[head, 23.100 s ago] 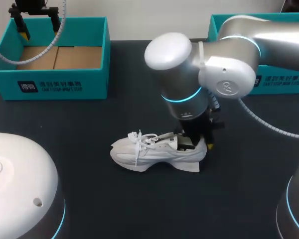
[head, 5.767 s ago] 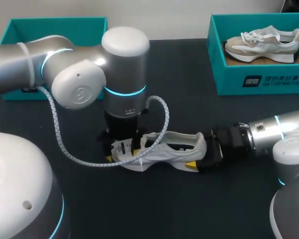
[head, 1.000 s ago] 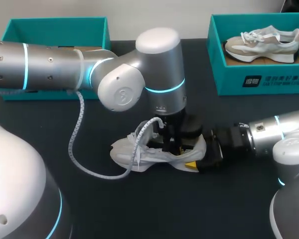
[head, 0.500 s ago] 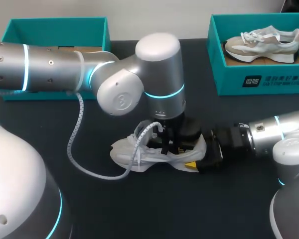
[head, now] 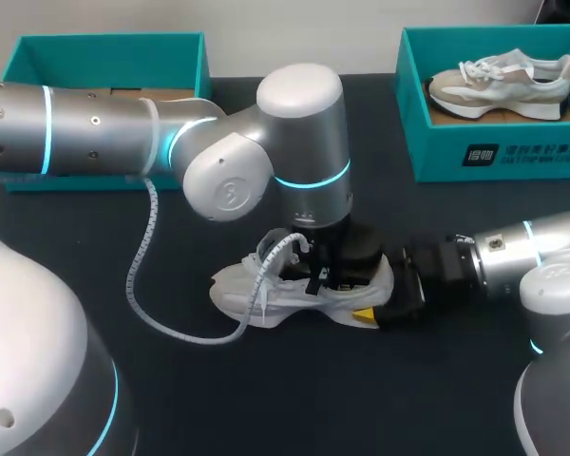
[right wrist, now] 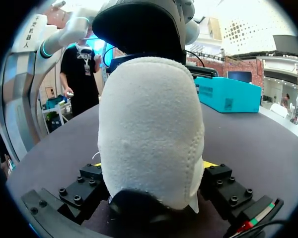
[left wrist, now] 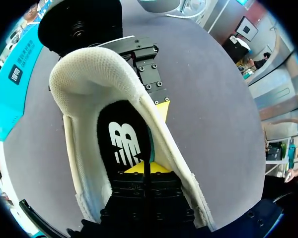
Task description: Take the shoe out of the shoebox, open the shoe tongue, remove and reinsert the insole, then place the shoe into the shoebox
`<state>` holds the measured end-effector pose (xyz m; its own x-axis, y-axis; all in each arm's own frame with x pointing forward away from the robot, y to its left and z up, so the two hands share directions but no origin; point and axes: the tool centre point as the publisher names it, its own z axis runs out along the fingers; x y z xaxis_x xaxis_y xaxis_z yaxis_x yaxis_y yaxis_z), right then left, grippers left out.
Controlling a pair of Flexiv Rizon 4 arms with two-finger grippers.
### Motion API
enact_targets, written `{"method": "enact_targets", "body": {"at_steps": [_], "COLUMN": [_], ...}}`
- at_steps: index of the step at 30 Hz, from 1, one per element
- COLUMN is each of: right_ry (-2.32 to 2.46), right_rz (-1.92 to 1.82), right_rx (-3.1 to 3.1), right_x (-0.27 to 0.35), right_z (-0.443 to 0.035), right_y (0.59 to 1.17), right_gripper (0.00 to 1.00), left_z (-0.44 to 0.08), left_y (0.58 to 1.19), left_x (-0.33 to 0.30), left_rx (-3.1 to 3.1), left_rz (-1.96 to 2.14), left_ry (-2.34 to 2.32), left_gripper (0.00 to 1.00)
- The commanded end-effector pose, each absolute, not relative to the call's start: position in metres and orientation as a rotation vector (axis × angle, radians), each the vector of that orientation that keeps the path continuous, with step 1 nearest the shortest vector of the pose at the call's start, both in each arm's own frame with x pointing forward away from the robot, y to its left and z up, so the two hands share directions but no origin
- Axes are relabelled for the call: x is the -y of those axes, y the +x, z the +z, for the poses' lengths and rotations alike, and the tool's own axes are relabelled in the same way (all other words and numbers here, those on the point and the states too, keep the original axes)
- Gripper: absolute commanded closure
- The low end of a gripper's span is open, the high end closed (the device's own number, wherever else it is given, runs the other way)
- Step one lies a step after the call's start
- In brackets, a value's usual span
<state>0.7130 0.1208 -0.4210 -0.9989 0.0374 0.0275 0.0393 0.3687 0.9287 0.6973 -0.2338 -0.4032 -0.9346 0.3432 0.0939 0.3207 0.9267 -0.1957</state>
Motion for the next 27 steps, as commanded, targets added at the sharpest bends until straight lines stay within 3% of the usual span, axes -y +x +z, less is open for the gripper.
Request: {"method": "enact_targets", "body": {"at_steps": [1,27], "right_ry": [-0.075,-0.075], "right_rz": [-1.755,-1.755], "right_rx": [2.602,2.602], "right_x": [-0.124,-0.124], "right_z": [-0.427,-0.427], "right_y": [0.714,0.714], "right_gripper": [1.0,1.0], "left_z": [-0.39,-0.349], "left_y": [0.698,0.706], "left_x": [0.223,0.194], "left_rx": [2.96,2.858], "left_rz": [0.276,0.502], "left_ry": [-0.509,-0.396], "left_gripper": [1.0,1.0]}}
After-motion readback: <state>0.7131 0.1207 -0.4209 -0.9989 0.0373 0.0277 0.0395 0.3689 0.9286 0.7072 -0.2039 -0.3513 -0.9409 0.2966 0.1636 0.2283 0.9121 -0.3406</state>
